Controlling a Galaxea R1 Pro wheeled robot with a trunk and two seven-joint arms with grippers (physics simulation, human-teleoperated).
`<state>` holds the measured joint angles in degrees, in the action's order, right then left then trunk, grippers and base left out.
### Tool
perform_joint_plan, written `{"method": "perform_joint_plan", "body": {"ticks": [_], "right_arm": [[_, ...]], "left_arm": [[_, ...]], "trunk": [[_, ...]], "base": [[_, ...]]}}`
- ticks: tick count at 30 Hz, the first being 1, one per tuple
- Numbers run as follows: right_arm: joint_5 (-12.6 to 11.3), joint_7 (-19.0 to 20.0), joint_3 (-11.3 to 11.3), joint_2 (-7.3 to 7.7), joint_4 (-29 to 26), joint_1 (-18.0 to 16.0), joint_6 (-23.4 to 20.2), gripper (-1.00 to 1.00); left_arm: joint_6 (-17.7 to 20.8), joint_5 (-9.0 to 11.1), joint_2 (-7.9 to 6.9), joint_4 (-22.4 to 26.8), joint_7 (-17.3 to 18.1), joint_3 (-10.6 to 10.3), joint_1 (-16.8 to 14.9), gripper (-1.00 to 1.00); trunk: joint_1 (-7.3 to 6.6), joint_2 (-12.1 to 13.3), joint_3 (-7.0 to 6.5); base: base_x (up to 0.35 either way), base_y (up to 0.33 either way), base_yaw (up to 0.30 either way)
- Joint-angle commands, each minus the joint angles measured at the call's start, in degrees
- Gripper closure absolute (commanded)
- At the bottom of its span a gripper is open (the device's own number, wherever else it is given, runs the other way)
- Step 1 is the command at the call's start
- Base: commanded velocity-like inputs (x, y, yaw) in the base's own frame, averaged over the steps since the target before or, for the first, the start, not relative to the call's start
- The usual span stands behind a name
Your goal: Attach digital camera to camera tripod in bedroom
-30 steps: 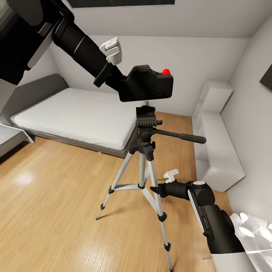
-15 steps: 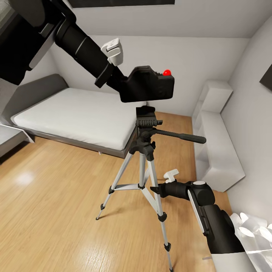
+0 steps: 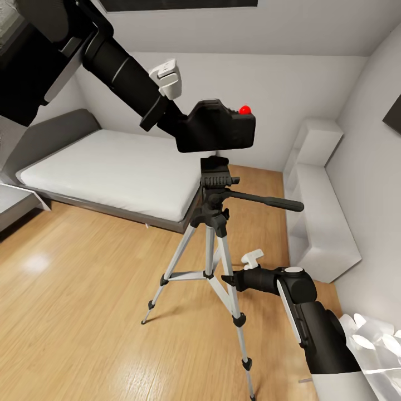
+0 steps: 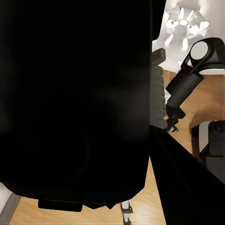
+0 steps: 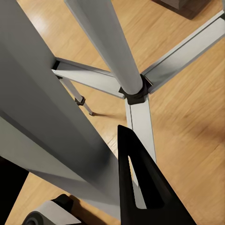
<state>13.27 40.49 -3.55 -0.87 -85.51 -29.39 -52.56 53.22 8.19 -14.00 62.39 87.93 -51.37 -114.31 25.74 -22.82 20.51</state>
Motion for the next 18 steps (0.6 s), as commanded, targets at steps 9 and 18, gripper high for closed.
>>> {"method": "perform_joint_plan", "body": {"ticks": [9, 18], "right_arm": [[4.58, 0.46, 0.12, -0.01, 0.57, -0.05, -0.62, 1.00], [4.58, 0.46, 0.12, -0.01, 0.55, -0.05, -0.62, 1.00]], "left_arm": [[0.44, 0.40, 0.19, -0.11, 0.06, -2.60, -0.05, 1.00], [0.44, 0.42, 0.21, -0.16, 0.06, -2.76, -0.04, 1.00]], "trunk": [[0.04, -0.09, 0.11], [0.04, -0.09, 0.11]], "base": [[0.000, 0.000, 0.000], [0.000, 0.000, 0.000]]}}
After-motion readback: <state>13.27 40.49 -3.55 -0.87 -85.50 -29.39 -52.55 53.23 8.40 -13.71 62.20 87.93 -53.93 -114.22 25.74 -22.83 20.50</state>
